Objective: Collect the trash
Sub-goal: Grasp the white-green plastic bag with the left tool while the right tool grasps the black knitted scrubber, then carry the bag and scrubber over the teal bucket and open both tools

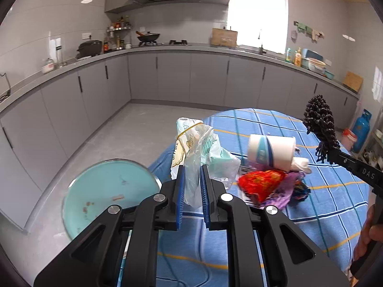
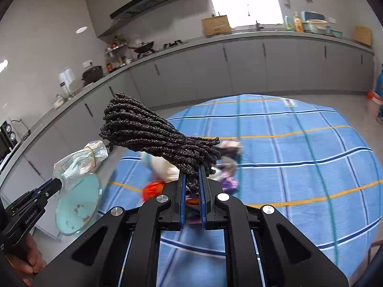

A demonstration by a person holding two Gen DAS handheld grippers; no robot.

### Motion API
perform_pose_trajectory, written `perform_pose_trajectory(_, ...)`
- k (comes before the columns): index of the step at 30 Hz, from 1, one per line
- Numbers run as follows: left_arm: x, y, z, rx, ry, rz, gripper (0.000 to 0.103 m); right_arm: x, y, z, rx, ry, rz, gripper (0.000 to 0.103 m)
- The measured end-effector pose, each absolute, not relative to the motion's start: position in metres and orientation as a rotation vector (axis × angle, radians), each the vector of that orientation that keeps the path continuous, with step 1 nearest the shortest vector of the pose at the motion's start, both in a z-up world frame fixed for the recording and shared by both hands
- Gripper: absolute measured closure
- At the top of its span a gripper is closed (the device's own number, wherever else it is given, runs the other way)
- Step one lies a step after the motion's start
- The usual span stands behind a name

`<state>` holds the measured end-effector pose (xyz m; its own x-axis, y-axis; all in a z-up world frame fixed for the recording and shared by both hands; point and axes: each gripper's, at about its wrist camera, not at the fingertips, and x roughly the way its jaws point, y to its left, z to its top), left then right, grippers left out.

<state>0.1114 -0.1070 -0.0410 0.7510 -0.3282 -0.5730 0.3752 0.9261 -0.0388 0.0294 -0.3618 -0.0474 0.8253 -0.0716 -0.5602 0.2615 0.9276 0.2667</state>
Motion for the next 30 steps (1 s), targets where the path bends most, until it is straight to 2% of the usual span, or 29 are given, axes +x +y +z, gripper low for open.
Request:
perform_pose_trajectory(16,0.114,-0.01,-0.036,0.015,0.585,-0.233,0.09,0.082,-0.248,-0.042,0.252,0.613,0.022,0.092)
perform_pose_trajectory(30,0.136,0.037,-0.069,-0.029,0.667,-0.158,0.09,0.143,-0.164,-0.077,0.235,0.744,0.118,0.092)
